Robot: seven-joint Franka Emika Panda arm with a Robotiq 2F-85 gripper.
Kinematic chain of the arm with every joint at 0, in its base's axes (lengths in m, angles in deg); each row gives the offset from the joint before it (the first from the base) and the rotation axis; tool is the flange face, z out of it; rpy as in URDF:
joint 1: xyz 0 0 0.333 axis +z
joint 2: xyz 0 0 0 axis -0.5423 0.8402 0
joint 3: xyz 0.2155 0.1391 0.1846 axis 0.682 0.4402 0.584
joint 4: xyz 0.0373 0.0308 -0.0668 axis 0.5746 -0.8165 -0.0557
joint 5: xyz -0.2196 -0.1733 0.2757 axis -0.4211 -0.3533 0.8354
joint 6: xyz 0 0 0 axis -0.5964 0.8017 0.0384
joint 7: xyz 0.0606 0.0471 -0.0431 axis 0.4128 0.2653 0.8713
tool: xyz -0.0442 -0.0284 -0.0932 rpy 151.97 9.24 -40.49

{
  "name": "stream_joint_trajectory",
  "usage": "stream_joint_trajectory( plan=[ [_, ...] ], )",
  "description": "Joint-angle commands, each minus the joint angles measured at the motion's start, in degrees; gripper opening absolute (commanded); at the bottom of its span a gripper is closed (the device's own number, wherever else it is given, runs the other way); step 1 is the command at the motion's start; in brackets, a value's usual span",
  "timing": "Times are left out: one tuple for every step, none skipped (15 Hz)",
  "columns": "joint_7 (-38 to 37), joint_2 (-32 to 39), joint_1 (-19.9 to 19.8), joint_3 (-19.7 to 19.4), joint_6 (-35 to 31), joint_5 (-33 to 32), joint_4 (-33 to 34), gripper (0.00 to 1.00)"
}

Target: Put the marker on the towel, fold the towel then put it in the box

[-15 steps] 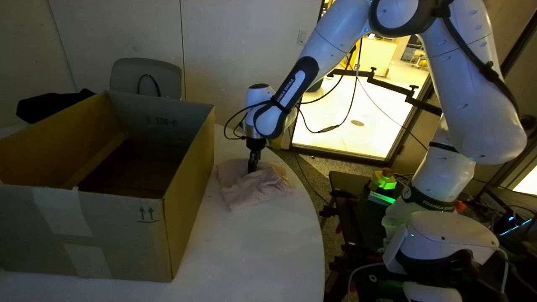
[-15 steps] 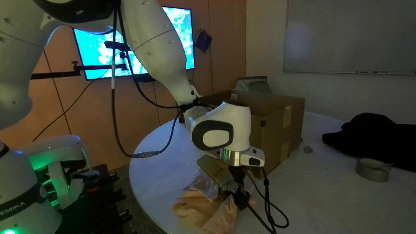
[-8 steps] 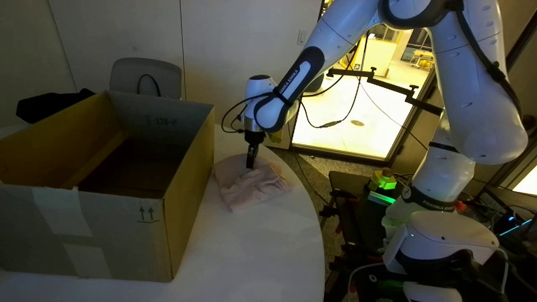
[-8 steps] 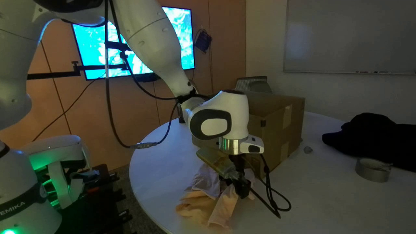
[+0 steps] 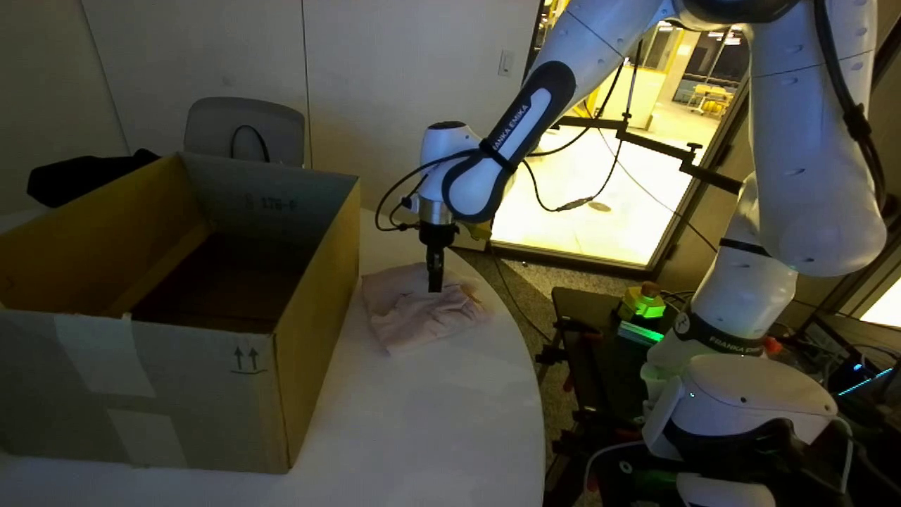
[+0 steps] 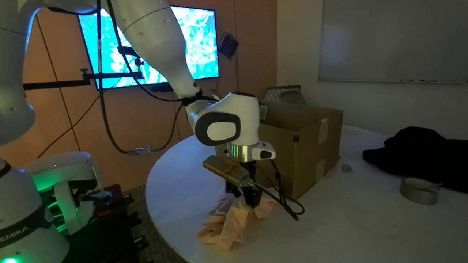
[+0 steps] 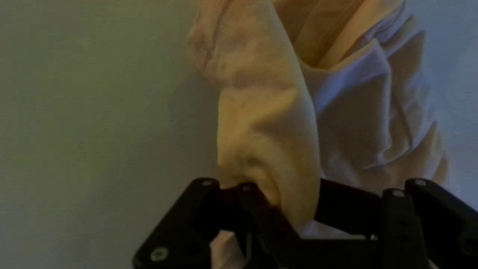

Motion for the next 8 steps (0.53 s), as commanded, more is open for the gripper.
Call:
stream_joint_trajectory(
  plan=[
    [5.7,-5.86,0.14,3.55,-0.94,1.67,-6.83,0.01],
    [6.86,-6.69,0.22,4.56,-0.77,2.17,-7.83,0.02],
    [8.04,-7.29,0.37,5.81,-0.78,2.88,-8.98,0.02],
    [8.48,-7.76,0.94,6.29,-1.15,2.77,-10.03,0.02],
    [9.08,-8.21,1.51,6.77,-0.9,2.87,-10.76,0.02],
    [9.34,-8.12,2.3,7.07,-1.06,2.59,-11.51,0.01],
    [9.36,-8.2,3.09,7.24,-1.01,2.43,-12.15,0.02],
    [9.26,-8.18,3.84,7.38,-1.0,2.37,-12.74,0.05]
  ],
)
